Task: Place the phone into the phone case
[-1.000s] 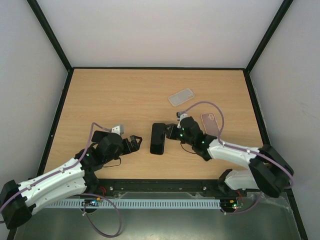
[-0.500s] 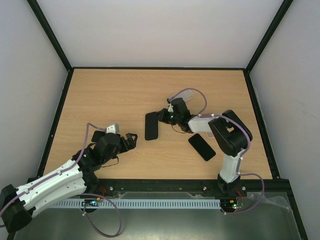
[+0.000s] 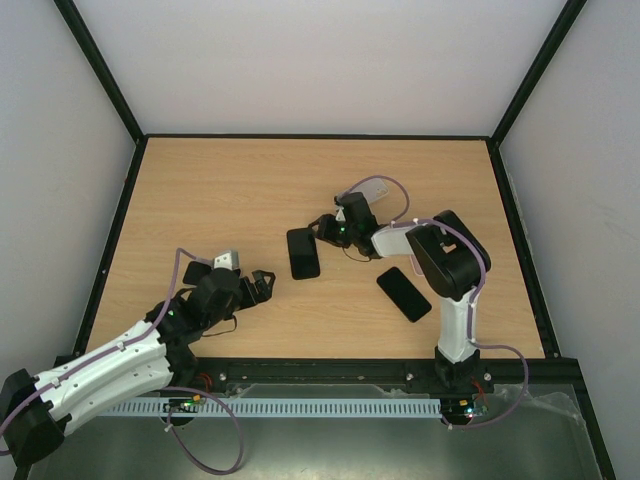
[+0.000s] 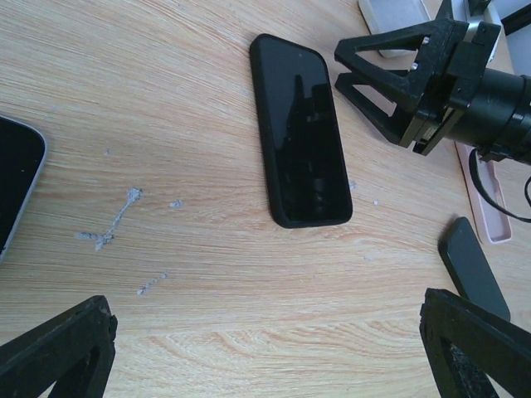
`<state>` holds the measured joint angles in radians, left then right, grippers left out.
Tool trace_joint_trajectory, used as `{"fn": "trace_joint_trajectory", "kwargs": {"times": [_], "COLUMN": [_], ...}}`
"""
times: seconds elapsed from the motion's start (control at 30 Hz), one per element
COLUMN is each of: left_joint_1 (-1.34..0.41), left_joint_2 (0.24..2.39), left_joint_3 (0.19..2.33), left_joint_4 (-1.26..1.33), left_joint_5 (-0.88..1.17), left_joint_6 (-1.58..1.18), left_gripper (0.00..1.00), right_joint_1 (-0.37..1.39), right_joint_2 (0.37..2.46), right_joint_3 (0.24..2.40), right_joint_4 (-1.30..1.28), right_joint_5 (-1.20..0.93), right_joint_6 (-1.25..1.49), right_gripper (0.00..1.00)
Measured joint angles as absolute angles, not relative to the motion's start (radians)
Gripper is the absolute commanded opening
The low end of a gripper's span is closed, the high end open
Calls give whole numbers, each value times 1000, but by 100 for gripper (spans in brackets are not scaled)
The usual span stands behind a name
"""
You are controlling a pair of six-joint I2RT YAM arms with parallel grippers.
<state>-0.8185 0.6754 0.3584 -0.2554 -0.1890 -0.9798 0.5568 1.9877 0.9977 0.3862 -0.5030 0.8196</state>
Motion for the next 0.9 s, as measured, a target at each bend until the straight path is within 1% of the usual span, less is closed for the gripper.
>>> {"fn": "trace_joint_trajectory", "kwargs": {"times": [0.07,0.13,0.33,0.43,0.5,0.73,0.77,0.9], "left_joint_1": [-818,-818,-817,-817,-817,-817,-817,-813], "left_joint_2": [675,675,704,735,748,739,733,710], "left_joint_3": [358,358,358,359,363,381,381,395], "left_joint_4": [-255,-253,-253,-257,-269,-284,-286,-310], "left_joint_5": [-181,-171,-133,-101,-85,-51,-48,-46], "left_joint_6": [-980,-981,-984,-959,-943,-926,-926,-926], "left_gripper": [99,99,99,99,99,99,99,99], "right_joint_1": [556,556,556,556,556,556,556,555], "right_joint_2": [1971,1944,1793,1697,1633,1356,1326,1249], "right_joint_3": [997,997,950,903,862,685,676,674], "right_joint_4": [350,312,226,185,165,88,66,-36], "right_joint_5": [-486,-469,-424,-393,-376,-285,-264,-106], "right_joint_6": [810,800,772,766,770,785,781,728], "right_gripper": [65,74,88,100,98,100,99,85]}}
